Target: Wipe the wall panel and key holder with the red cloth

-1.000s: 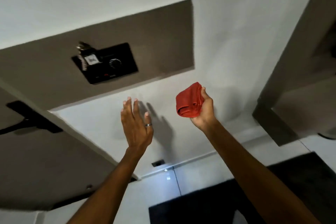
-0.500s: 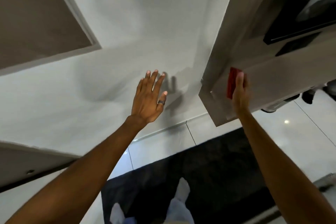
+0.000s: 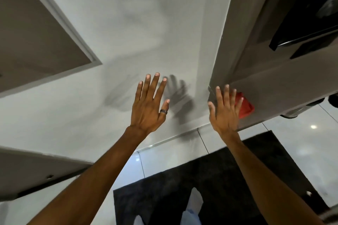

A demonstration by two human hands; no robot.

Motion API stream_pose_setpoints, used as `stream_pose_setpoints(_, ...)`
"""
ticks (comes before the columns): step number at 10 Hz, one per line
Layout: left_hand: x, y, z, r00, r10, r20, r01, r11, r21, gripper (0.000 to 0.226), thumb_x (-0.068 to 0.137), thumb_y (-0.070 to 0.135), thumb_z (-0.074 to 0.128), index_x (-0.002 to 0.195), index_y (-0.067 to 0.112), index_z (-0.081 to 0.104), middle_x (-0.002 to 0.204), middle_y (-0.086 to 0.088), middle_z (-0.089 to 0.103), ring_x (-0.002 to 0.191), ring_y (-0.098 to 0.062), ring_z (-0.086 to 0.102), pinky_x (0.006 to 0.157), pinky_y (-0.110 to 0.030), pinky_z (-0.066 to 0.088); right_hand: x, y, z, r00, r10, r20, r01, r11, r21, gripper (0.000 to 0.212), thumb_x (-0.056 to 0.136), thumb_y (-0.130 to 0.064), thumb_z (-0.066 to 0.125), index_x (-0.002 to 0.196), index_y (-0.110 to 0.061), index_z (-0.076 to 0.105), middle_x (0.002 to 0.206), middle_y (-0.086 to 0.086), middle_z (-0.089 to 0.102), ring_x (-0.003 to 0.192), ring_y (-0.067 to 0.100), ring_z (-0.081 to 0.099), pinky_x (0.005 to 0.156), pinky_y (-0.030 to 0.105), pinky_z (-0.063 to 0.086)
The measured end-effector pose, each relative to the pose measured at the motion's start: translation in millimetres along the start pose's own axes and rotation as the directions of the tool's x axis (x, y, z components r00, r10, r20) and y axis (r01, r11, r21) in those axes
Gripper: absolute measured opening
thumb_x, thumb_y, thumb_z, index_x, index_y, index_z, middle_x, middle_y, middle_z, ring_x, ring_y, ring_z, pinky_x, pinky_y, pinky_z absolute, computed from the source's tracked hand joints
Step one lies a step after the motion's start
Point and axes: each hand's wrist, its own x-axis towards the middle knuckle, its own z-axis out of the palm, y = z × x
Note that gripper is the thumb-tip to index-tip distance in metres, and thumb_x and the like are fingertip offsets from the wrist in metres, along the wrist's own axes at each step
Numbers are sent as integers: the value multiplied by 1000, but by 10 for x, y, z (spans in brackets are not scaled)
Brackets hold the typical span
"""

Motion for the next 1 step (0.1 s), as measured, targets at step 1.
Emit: stream_pose_setpoints(1, 170, -163, -434, 991, 30, -134, -22, 998, 61, 66, 103, 35, 45, 161, 14, 24, 170, -13, 14, 158, -33, 5, 129, -52, 12, 111, -806, -211, 955, -155, -252, 199, 966, 163, 64, 108, -51, 30, 166, -28, 16, 177, 9, 8, 164, 33, -2, 132, 66, 5)
